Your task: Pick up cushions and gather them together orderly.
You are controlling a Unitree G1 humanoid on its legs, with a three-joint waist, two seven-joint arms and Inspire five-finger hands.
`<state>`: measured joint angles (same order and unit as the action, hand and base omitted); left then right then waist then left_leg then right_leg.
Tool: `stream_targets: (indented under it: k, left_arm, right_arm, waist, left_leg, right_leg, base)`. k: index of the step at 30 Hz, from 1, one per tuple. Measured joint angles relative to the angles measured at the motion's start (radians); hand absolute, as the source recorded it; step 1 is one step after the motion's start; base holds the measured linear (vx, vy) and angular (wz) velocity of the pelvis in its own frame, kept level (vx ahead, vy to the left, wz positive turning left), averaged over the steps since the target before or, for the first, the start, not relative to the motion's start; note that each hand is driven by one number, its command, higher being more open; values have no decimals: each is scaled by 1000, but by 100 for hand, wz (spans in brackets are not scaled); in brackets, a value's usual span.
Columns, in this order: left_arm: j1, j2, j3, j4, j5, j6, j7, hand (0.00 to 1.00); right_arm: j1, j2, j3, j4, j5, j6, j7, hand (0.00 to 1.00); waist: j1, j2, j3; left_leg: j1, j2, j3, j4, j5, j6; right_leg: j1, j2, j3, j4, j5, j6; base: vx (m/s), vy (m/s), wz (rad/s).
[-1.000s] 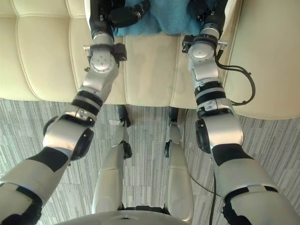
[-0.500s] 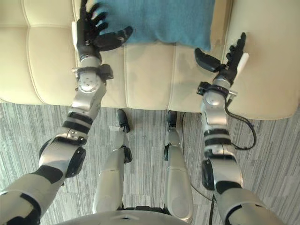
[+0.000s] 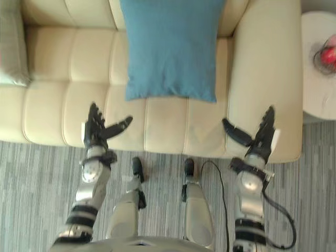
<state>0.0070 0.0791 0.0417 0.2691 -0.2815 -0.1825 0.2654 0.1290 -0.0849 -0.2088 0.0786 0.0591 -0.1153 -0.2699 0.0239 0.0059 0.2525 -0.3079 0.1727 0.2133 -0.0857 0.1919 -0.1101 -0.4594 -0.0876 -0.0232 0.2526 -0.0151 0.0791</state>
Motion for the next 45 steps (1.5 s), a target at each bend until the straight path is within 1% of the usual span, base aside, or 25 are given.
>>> stream_targets:
  k: [2, 4, 7, 8, 11, 12, 18, 20, 22, 25, 28, 33, 36, 37, 39, 40, 41, 42, 43, 44, 45]
  left_arm:
    - [48, -10, 17, 33, 13, 10, -19, 100]
    - [85, -9, 22, 118, 43, 21, -51, 100]
    - [95, -10, 21, 208, 87, 35, -81, 100]
    - [103, -12, 21, 271, 116, 43, -100, 100]
    - [115, -15, 22, 377, 156, 55, -121, 100]
    - [117, -16, 22, 410, 167, 57, -127, 100]
    - [129, -18, 24, 582, 219, 76, -166, 100]
    - [126, -19, 28, 610, 239, 77, -169, 100]
    - [124, -28, 65, 642, 255, 82, -179, 100]
    - [123, -29, 87, 679, 272, 84, -187, 100]
    - [123, -26, 98, 706, 292, 86, -186, 100]
    - [110, -25, 102, 740, 295, 97, -189, 100]
    - [107, -24, 103, 740, 303, 97, -189, 100]
    - [104, -22, 103, 741, 315, 97, -189, 100]
    - [98, -19, 101, 742, 319, 98, -190, 100]
    - [79, -14, 98, 742, 323, 98, -191, 100]
    - [76, -14, 98, 742, 323, 98, -191, 100]
    - [61, -12, 95, 741, 323, 99, -194, 100]
    - [43, -11, 93, 741, 323, 106, -199, 100]
    - [47, -11, 92, 739, 323, 108, -201, 100]
    - [36, -8, 93, 735, 323, 110, -202, 100]
  right_arm:
    - [44, 14, 28, 27, 0, 0, 22, 100]
    - [63, 15, 67, 116, -16, 0, 58, 100]
    - [63, 21, 89, 204, -52, 3, 83, 100]
    - [62, 29, 106, 260, -74, 5, 97, 100]
    - [62, 50, 114, 349, -79, 6, 115, 100]
    - [61, 51, 114, 377, -80, 7, 118, 100]
    - [61, 53, 88, 571, -79, 22, 134, 100]
    - [60, 54, 70, 618, -78, 24, 139, 100]
    - [59, 52, 56, 676, -77, 27, 140, 100]
    - [57, 51, 27, 740, -77, 36, 145, 100]
    - [57, 45, 22, 784, -77, 45, 151, 100]
    - [40, 43, -16, 859, -77, 62, 156, 100]
    - [18, 44, -16, 861, -79, 64, 157, 100]
    - [4, 44, -15, 861, -79, 64, 156, 100]
    - [-13, 46, -14, 860, -79, 64, 156, 100]
    - [-30, 49, -12, 860, -79, 66, 155, 100]
    - [-31, 49, -10, 860, -79, 66, 155, 100]
    - [-33, 48, -6, 859, -79, 67, 154, 100]
    - [-34, 49, -4, 859, -79, 67, 151, 100]
    - [-32, 49, -4, 856, -79, 67, 150, 100]
    - [-29, 55, -5, 856, -79, 72, 149, 100]
  waist:
    - [0, 2, -37]
    - [2, 11, -85]
    - [2, 19, -111]
    - [2, 22, -132]
    - [3, 23, -169]
    - [4, 24, -173]
    - [5, 19, -225]
    - [5, 18, -231]
    - [4, 15, -234]
    - [4, 14, -238]
    - [3, 11, -250]
    - [2, 6, -250]
    - [5, -2, -246]
    - [8, -10, -240]
    - [11, -20, -231]
    - [12, -36, -214]
    - [12, -38, -213]
    - [13, -51, -203]
    - [18, -59, -198]
    - [19, -52, -197]
    - [16, -57, -186]
  left_leg:
    - [30, 0, 1, 0, -11, 0]
    - [62, 0, 0, 1, -22, 0]
    - [93, 0, -2, 4, -32, -1]
    - [112, 1, -3, 7, -39, -4]
    - [134, 1, -3, 10, -54, -7]
    - [147, 0, -3, 10, -57, -9]
    - [203, -2, -1, 9, -85, -18]
    - [216, -3, -2, 5, -87, -19]
    - [236, -4, -3, 1, -91, -21]
    - [257, -7, -5, 0, -98, -22]
    - [260, -8, -5, 0, -102, -22]
    - [275, -13, -2, 0, -111, -25]
    - [300, -12, 46, 2, -126, -30]
    - [306, -12, 80, 13, -139, -30]
    - [305, -11, 106, 31, -151, -30]
    - [283, -5, 112, 81, -180, -24]
    - [280, -5, 112, 89, -184, -25]
    - [255, -3, 94, 136, -216, -11]
    - [232, -3, 77, 172, -233, 6]
    - [221, 10, 79, 177, -232, 17]
    - [217, 14, 75, 194, -224, 14]
  right_leg:
    - [31, 0, -1, -4, -9, 1]
    - [75, -1, -7, -23, -14, 2]
    - [123, -2, -15, -46, -14, 3]
    - [153, -2, -21, -66, -13, 4]
    - [193, -2, -24, -97, -10, 7]
    - [207, -2, -24, -107, -8, 8]
    - [303, -1, -28, -185, 6, 16]
    - [322, -1, -28, -202, 11, 17]
    - [343, -1, -29, -214, 12, 17]
    - [371, -2, -29, -229, 14, 18]
    - [378, -2, -28, -243, 21, 19]
    - [396, -4, -18, -262, 33, 21]
    - [391, -1, 35, -264, 44, 22]
    - [379, 0, 71, -264, 55, 23]
    - [364, 2, 100, -249, 58, 23]
    - [339, 4, 106, -213, 58, 23]
    - [336, 4, 105, -207, 59, 22]
    - [311, 6, 92, -169, 61, 19]
    - [304, 6, 71, -168, 83, 23]
    - [304, 7, 62, -177, 86, 25]
    - [249, -8, -19, 65, -55, -11]
  base:
    - [68, -5, 0]
    - [41, 14, 4]
    - [35, 28, 5]
    - [38, 37, 5]
    - [48, 41, 2]
    - [42, 31, 0]
    - [54, 31, 0]
    - [51, 22, -1]
    - [51, 34, 1]
    - [9, 33, 1]
    - [-3, 20, -1]
    - [-3, 19, -4]
    - [-5, 34, -53]
    - [-17, 34, -75]
    - [-21, 22, -57]
    - [-30, 10, -36]
    - [-51, 7, -29]
    - [-74, 13, -19]
    - [-94, 26, -19]
    - [-113, -20, 2]
    - [-86, -36, 25]
